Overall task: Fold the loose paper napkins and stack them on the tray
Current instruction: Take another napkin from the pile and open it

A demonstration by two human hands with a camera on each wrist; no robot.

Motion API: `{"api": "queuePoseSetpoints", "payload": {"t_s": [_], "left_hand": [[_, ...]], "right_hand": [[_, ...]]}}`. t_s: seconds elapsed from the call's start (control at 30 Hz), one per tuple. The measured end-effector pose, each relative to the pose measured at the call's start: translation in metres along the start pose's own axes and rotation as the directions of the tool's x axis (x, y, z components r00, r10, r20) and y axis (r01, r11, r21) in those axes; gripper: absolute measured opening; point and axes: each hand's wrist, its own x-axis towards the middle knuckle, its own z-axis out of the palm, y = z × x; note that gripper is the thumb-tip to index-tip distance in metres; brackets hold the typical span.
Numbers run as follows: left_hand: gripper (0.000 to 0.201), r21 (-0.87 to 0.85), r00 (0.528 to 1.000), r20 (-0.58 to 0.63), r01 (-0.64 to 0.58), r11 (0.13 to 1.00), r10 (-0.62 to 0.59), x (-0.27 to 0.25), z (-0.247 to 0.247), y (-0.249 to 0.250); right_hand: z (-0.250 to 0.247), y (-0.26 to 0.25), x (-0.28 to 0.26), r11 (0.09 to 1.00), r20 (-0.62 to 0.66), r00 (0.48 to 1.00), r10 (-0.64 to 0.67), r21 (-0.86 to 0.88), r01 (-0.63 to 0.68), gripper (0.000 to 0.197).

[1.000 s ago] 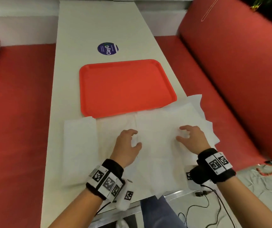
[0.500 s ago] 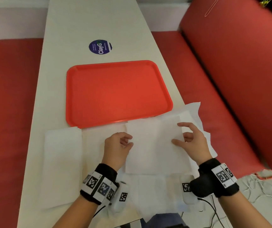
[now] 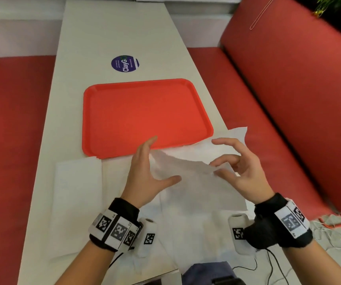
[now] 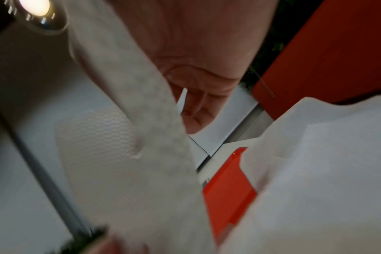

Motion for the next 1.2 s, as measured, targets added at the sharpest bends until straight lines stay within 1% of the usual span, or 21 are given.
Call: {"api": "queuePoseSetpoints", "payload": {"t_s": [0.07, 0.13, 0.2, 0.27, 0.33, 0.4, 0.47, 0.53, 0.57, 0.63, 0.67, 0.7, 0.77, 0.8, 0.87, 0.93, 0.97, 1.03, 1.07, 1.17, 1.2], "left_hand": [[0.123, -0.064, 0.996, 0.046, 0.075, 0.995, -0.072, 0.005, -0.003, 0.007], [0.127, -0.173, 0.982, 0.048, 0.187, 0.967, -0.181, 0.005, -0.003, 0.013], [0.108, -0.294, 0.973, 0.056, 0.230, 0.928, -0.223, 0.003, -0.005, 0.014], [0.068, -0.398, 0.975, 0.100, 0.221, 0.891, -0.197, 0.000, -0.006, 0.007], [0.037, -0.414, 0.978, 0.093, 0.208, 0.886, -0.186, -0.005, -0.008, 0.003], [0.020, -0.419, 0.984, 0.037, 0.172, 0.892, -0.172, -0.009, -0.010, -0.001], [0.015, -0.445, 0.989, 0.003, 0.135, 0.886, -0.149, -0.012, -0.014, -0.003], [0.022, -0.480, 0.989, 0.002, 0.133, 0.867, -0.151, -0.014, -0.019, -0.005], [0.023, -0.495, 0.988, 0.021, 0.143, 0.857, -0.153, -0.013, -0.024, -0.007], [0.024, -0.516, 0.983, 0.155, 0.168, 0.840, -0.101, -0.014, -0.033, -0.008], [0.028, -0.548, 0.966, 0.248, 0.200, 0.812, -0.071, -0.014, -0.038, -0.009], [0.031, -0.592, 0.937, 0.346, 0.264, 0.762, -0.056, -0.013, -0.043, -0.009], [0.038, -0.635, 0.853, 0.522, 0.407, 0.657, -0.024, -0.011, -0.050, -0.006], [0.038, -0.602, 0.812, 0.584, 0.444, 0.663, -0.014, -0.009, -0.050, -0.004], [0.037, -0.432, 0.755, 0.652, 0.449, 0.782, -0.074, -0.008, -0.044, 0.005], [0.034, -0.264, 0.742, 0.663, 0.356, 0.896, -0.099, -0.012, -0.034, 0.015], [0.032, -0.227, 0.741, 0.667, 0.301, 0.926, -0.077, -0.015, -0.030, 0.018], [0.018, -0.239, 0.743, 0.669, 0.244, 0.940, -0.022, -0.022, -0.026, 0.022], [0.011, -0.256, 0.765, 0.644, 0.225, 0.940, -0.008, -0.026, -0.026, 0.022], [0.008, -0.311, 0.895, 0.446, 0.156, 0.938, -0.001, -0.037, -0.040, 0.018], [0.008, -0.343, 0.928, 0.372, 0.146, 0.928, -0.009, -0.043, -0.048, 0.015]], "right_hand": [[-0.006, -0.009, 0.001, 0.989, -0.034, 0.999, -0.041, 0.137, 0.045, 0.052], [-0.013, -0.012, 0.002, 0.961, -0.123, 0.992, -0.039, 0.266, 0.071, 0.046], [-0.018, -0.008, 0.002, 0.945, -0.199, 0.980, 0.008, 0.322, 0.057, 0.041], [-0.019, 0.002, 0.001, 0.956, -0.239, 0.969, 0.066, 0.292, 0.007, 0.032], [-0.017, 0.013, -0.003, 0.970, -0.266, 0.959, 0.103, 0.239, -0.038, 0.018], [-0.013, 0.023, -0.007, 0.971, -0.279, 0.950, 0.142, 0.225, -0.079, 0.014], [-0.011, 0.029, -0.010, 0.964, -0.276, 0.942, 0.189, 0.233, -0.126, 0.019], [-0.009, 0.032, -0.013, 0.958, -0.256, 0.939, 0.229, 0.232, -0.170, 0.023], [-0.009, 0.033, -0.013, 0.957, -0.241, 0.942, 0.235, 0.226, -0.181, 0.024], [-0.009, 0.033, -0.013, 0.961, -0.200, 0.957, 0.211, 0.222, -0.165, 0.031], [-0.009, 0.032, -0.013, 0.965, -0.179, 0.967, 0.181, 0.224, -0.139, 0.033], [-0.009, 0.030, -0.011, 0.968, -0.156, 0.977, 0.146, 0.224, -0.109, 0.027], [-0.008, 0.026, -0.006, 0.971, -0.105, 0.989, 0.100, 0.226, -0.074, 0.010], [-0.008, 0.026, -0.004, 0.971, -0.079, 0.993, 0.092, 0.228, -0.072, 0.006], [-0.005, 0.024, 0.001, 0.975, -0.029, 0.997, 0.074, 0.212, -0.066, 0.008], [0.001, 0.017, 0.005, 0.981, 0.037, 0.999, 0.035, 0.188, -0.041, 0.010], [0.005, 0.013, 0.007, 0.984, 0.067, 0.998, 0.015, 0.176, -0.027, 0.013], [0.015, 0.003, 0.011, 0.986, 0.100, 0.995, -0.003, 0.166, -0.013, 0.014], [0.020, -0.001, 0.013, 0.986, 0.103, 0.995, -0.001, 0.166, -0.016, 0.013], [0.036, -0.014, 0.018, 0.981, 0.080, 0.996, 0.050, 0.186, -0.064, 0.028], [0.043, -0.018, 0.019, 0.975, 0.058, 0.995, 0.081, 0.202, -0.091, 0.030]]}}
